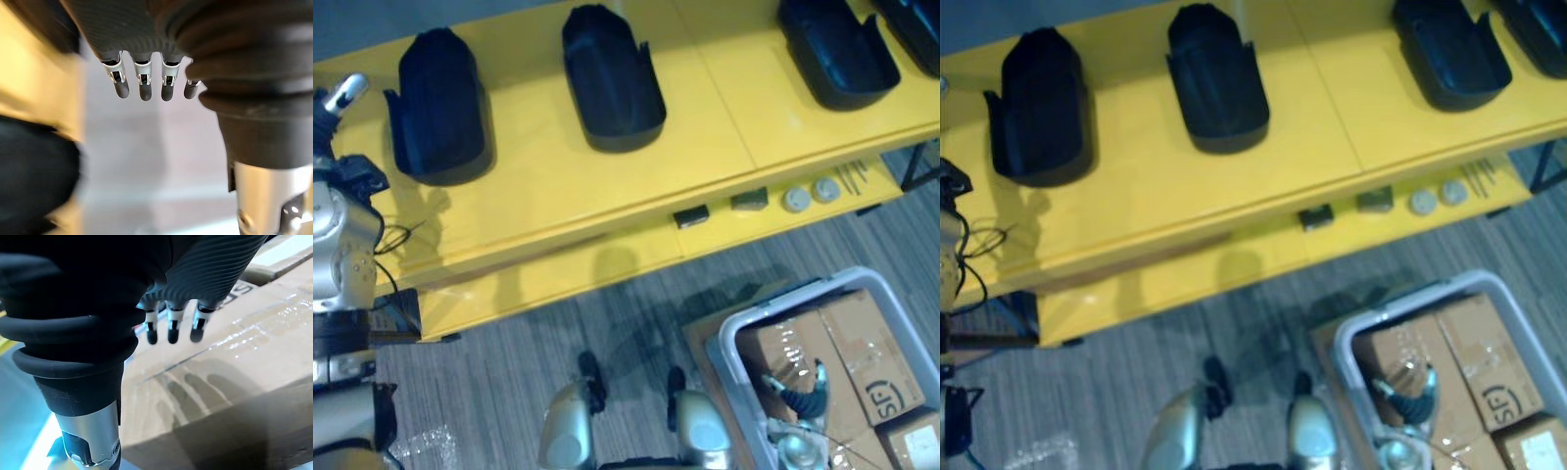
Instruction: Walk over and take plastic housings, then place them on the shelf
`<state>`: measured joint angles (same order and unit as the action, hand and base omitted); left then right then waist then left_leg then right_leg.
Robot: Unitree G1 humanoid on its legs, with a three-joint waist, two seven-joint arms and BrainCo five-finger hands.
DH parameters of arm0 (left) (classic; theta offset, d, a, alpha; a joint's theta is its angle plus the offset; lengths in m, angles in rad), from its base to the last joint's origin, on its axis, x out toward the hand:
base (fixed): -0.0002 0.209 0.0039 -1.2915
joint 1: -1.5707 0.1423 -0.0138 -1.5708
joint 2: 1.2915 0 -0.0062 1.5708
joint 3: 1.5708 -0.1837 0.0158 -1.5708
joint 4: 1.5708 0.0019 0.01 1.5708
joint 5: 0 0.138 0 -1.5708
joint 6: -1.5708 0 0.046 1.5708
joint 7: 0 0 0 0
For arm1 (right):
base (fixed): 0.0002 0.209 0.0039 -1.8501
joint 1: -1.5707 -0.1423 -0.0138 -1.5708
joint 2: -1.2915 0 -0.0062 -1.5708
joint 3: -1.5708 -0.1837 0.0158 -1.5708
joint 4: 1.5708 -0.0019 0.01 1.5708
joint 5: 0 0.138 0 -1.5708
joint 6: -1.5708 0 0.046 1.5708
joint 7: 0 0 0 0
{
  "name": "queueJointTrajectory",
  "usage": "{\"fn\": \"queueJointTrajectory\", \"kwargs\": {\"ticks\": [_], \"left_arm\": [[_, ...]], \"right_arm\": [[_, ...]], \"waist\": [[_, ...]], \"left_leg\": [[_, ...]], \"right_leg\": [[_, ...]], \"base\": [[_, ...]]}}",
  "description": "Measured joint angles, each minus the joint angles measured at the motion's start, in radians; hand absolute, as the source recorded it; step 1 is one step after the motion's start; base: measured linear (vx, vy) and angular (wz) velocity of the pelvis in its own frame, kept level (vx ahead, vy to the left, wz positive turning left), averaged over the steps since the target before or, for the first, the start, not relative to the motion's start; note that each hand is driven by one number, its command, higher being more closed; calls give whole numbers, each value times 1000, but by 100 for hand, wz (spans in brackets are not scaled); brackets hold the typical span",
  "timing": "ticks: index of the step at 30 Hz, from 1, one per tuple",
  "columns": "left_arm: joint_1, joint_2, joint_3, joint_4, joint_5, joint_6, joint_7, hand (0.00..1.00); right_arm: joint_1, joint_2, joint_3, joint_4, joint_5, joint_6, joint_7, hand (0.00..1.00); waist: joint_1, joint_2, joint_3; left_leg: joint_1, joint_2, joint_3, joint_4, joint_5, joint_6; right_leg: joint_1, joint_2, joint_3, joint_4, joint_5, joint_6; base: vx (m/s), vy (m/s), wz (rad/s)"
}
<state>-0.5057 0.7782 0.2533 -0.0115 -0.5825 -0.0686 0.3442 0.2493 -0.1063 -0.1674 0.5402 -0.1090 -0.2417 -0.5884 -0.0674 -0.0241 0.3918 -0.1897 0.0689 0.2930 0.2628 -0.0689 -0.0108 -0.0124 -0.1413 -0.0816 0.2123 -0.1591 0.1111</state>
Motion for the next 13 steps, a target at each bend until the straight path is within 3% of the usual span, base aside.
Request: {"fn": "queueJointTrajectory", "kwargs": {"ticks": [4,7,10,13], "left_arm": [[134,-85,110,-63,54,-55,12,0],[253,-158,206,-70,85,-111,55,0],[368,-228,283,-91,93,-149,101,0],[495,-310,366,-104,122,-182,134,0]], "right_arm": [[26,27,-12,1,-3,-1,-30,0],[34,40,-43,5,-35,0,-113,0],[35,42,-102,-28,-102,-1,-240,0],[40,45,-168,-133,-169,-12,-331,0]], "waist": [[8,5,-90],[30,23,-170],[49,45,-211],[55,50,-250]], "left_leg": [[48,-14,-3,-49,2,-3],[94,-20,-10,-95,7,-11],[157,-22,-20,-161,31,-17],[197,-30,-32,-242,73,-20]], "right_leg": [[54,-4,-4,-55,13,-3],[98,-1,-12,-84,27,-1],[144,3,-40,-103,55,-7],[154,8,-56,-105,66,-18]], "base": [[135,-13,8],[101,-18,6],[66,-8,10],[8,1,12]]}}
